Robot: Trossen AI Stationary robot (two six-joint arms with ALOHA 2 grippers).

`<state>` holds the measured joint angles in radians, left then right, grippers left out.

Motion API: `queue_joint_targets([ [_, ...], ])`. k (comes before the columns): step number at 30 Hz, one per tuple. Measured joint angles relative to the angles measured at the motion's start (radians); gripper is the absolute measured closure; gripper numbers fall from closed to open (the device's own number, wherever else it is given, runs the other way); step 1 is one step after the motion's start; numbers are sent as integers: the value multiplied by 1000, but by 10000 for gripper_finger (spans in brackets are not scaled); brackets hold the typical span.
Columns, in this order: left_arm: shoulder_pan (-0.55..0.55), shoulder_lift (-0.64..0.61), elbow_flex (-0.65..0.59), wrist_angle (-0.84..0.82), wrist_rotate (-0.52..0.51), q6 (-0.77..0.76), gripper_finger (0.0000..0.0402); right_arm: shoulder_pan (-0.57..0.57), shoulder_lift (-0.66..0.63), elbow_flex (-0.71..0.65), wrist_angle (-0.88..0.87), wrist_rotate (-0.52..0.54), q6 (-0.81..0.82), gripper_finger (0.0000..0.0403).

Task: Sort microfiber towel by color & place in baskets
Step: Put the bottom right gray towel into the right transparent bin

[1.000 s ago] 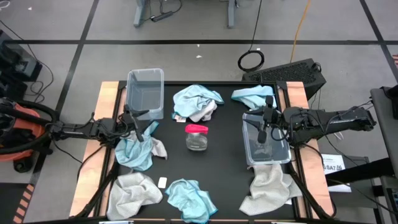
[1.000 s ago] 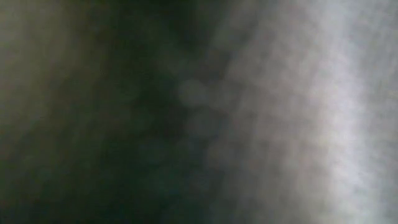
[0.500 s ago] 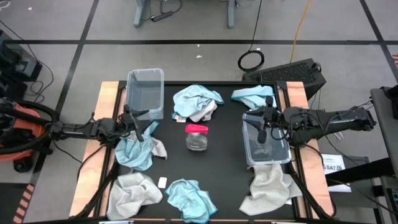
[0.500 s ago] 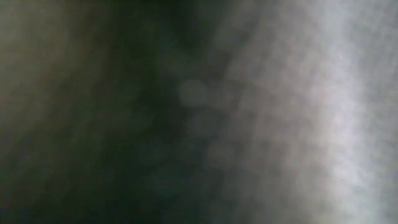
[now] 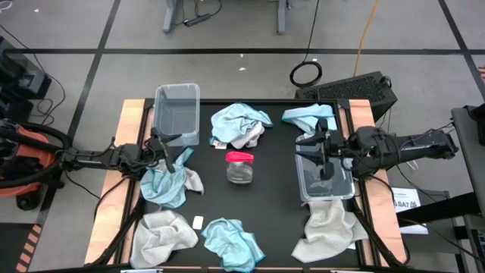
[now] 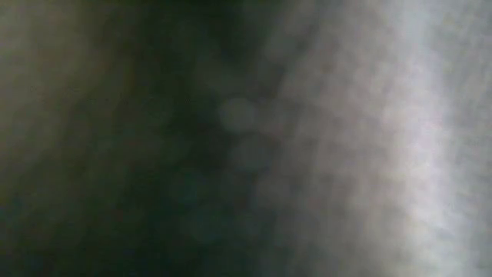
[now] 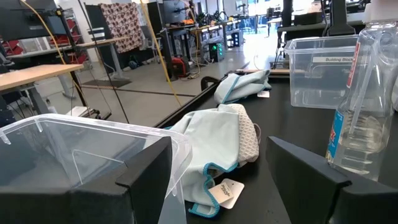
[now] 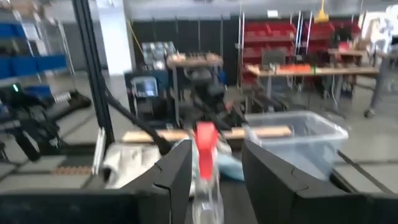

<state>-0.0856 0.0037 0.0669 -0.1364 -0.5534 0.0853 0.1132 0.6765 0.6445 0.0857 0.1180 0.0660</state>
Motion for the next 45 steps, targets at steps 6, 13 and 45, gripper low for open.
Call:
queue_joint_targets([
  [6, 0, 0, 0, 0, 0, 0, 139, 38, 57, 17, 58, -61, 2, 271],
  [13, 0, 0, 0, 0, 0, 0, 139, 101, 183, 147, -34, -215, 105, 271],
  [45, 0, 0, 0, 0, 0, 0, 139, 510, 834, 667, -1056, -282, 612, 141],
])
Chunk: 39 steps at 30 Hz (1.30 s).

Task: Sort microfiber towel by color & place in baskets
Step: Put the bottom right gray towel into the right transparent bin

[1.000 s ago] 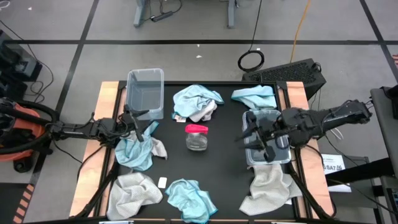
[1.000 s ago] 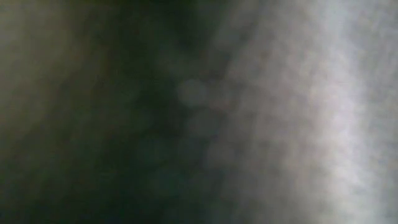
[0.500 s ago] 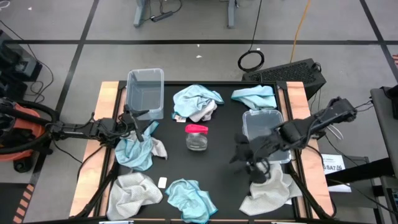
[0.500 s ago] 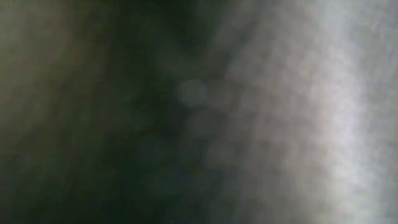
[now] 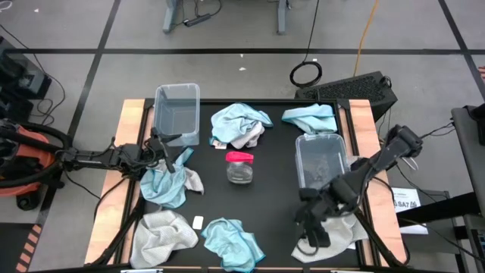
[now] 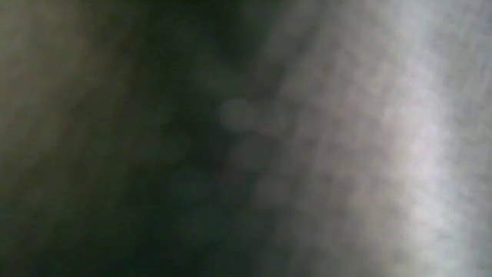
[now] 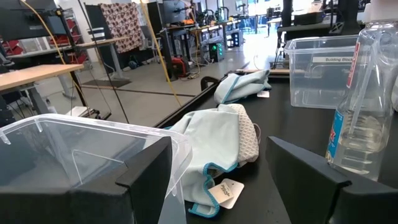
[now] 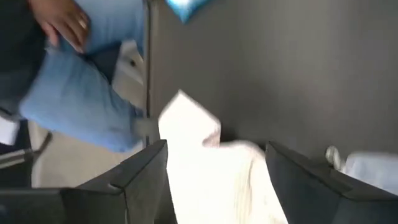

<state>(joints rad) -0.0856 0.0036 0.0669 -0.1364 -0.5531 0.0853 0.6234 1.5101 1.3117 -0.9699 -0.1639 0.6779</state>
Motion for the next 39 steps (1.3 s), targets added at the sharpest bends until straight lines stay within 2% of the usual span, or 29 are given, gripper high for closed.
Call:
queue_joint_targets([
  [7, 0, 0, 0, 0, 0, 0, 139, 113, 44, 0, -49, 13, 162, 154],
  [13, 0, 0, 0, 0, -1, 0, 139, 224, 72, 0, -73, 89, 329, 163],
  [21, 0, 0, 0, 0, -1, 0, 139, 334, 153, 0, -136, 90, 506, 165],
  [31, 0, 0, 0, 0, -1, 0, 139, 433, 257, 0, -181, 166, 684, 165],
  [39, 0, 0, 0, 0, -1, 0, 139, 467, 306, 0, -203, 229, 738, 165],
])
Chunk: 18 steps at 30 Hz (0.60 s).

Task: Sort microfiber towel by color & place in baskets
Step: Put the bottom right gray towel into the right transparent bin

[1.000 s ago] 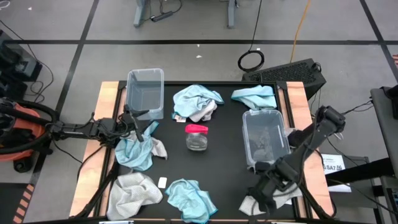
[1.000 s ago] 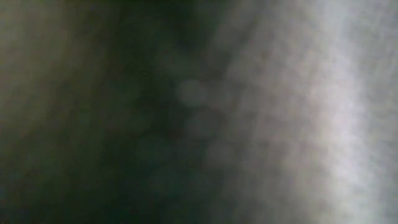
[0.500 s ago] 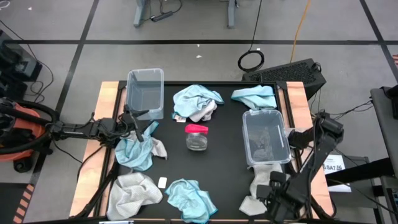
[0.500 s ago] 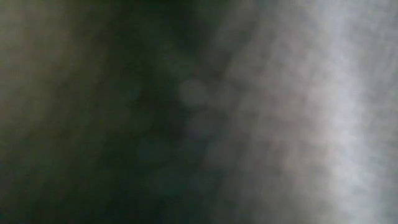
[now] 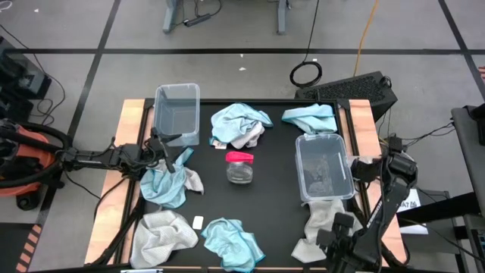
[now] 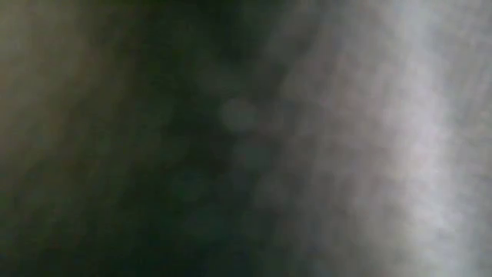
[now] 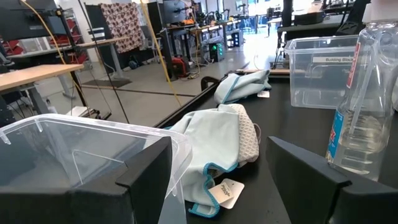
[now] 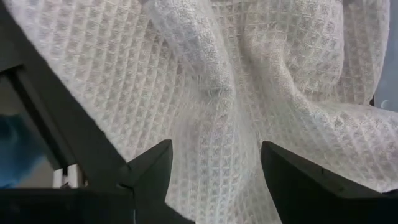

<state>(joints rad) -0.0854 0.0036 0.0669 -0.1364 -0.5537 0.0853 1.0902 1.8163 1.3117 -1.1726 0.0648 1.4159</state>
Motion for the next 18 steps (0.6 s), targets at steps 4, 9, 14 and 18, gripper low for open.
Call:
queue_joint_targets([
  [4, 0, 0, 0, 0, 0, 0, 139, 6, 21, -1, 0, 30, 2, 165],
  [9, 0, 0, 0, 0, 0, 0, 139, 5, 22, -54, 52, 42, 40, 165],
  [14, 0, 0, 0, 0, 0, 0, 139, 5, 22, -138, 193, 41, 47, 165],
  [18, 0, 0, 0, 0, 0, 0, 139, 5, 20, -193, 258, 41, 77, 165],
])
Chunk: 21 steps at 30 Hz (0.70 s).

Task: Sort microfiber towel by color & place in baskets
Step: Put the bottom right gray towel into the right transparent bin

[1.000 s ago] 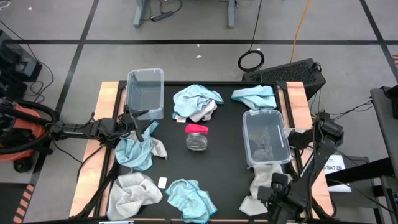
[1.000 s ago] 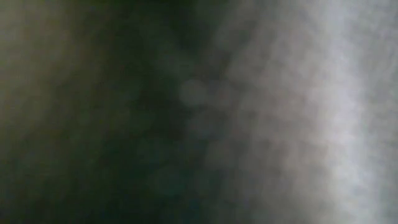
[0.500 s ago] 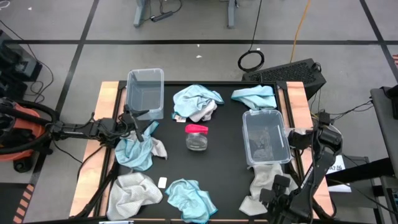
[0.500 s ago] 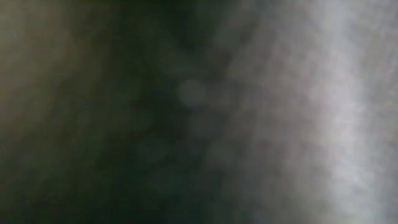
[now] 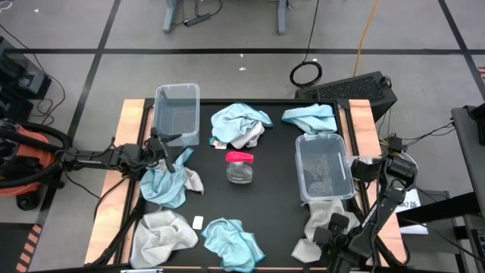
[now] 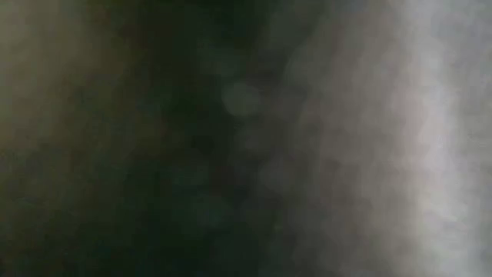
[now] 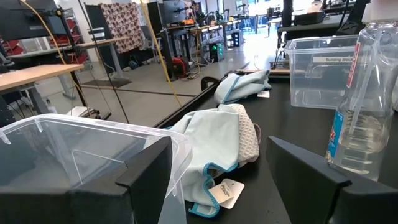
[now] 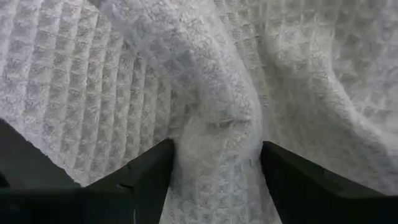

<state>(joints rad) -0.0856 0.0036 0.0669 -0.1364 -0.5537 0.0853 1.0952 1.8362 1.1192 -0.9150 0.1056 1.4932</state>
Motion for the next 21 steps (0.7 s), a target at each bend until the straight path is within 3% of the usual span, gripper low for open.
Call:
queue_joint_targets([
  [6, 0, 0, 0, 0, 0, 0, 139, 0, -2, -20, 22, 2, -16, 206],
  [16, 0, 0, 0, 0, 0, 0, 139, -1, 0, -23, 19, 9, -47, 384],
  [21, 0, 0, 0, 0, 0, 0, 139, -5, 1, -18, 21, 6, -43, 386],
])
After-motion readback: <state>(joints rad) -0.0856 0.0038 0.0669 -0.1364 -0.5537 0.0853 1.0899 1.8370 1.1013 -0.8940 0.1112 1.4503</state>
